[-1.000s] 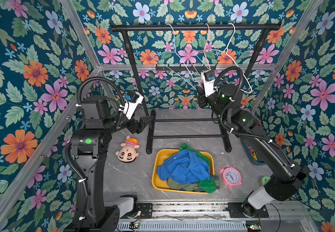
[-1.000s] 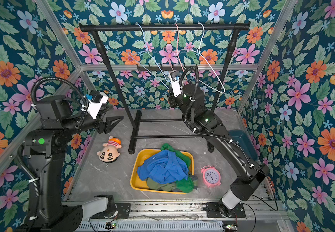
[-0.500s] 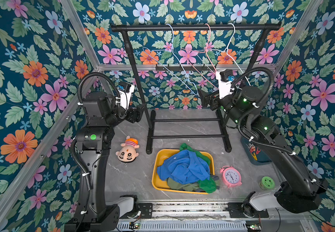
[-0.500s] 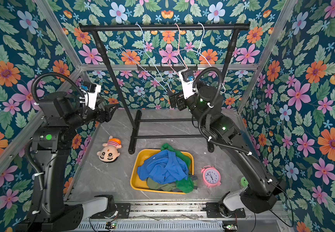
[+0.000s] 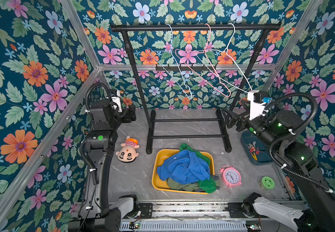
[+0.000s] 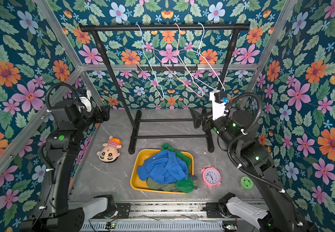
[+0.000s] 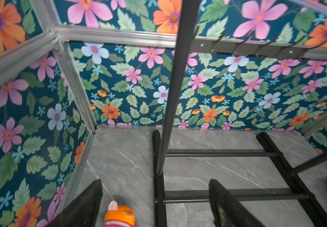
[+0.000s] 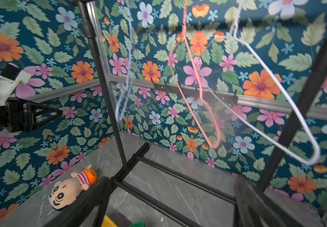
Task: Remove the clothespins securing tank tops to the hanger
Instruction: Reset both arms
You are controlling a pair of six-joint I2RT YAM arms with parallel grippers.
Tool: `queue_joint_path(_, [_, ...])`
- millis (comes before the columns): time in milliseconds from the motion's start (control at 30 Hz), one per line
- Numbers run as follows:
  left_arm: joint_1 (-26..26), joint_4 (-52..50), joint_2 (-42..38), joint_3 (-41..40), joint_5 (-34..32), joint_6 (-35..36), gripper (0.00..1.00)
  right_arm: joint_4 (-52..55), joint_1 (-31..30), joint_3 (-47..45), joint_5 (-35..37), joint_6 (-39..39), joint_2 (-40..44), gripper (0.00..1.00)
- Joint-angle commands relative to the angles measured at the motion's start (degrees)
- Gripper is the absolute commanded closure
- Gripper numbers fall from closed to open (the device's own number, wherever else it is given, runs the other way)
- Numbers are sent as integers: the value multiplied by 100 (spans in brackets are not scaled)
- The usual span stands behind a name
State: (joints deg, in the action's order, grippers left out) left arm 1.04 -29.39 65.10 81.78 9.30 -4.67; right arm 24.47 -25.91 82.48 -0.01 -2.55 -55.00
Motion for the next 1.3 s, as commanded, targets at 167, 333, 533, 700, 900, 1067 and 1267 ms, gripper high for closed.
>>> queue_joint_path(167, [10,2518,-498,-2428,-878,-311,5,-159,916,-1798,-822,-1152,556,1])
queue_joint_path(333, [6,4295,-454,-4053,-849,-187,3,-956,1202,-2755,-707,-1321,603,1])
queue_joint_path(533, [-3,6855,44,-5893,-483,177,0,-2089,1903,-3915,-419,-1141,901,1])
queue_joint_path(700, [-20,8654,851,-6710,-290,567,0,-3257,2365,-4880,-233,-1009,858,1])
queue_joint_path(900, [-16,10508,1848,-7260,-393,579,0,-4016,2616,-5482,562,-778,-25,2])
queue_joint_path(1067, [-19,11435,2809,-7209,-655,474,0,-5740,2675,-6494,1107,-686,-818,3])
queue_joint_path(1267, [10,11073,2699,-7116,-732,418,0,-7428,2791,-6960,730,-416,-1609,3])
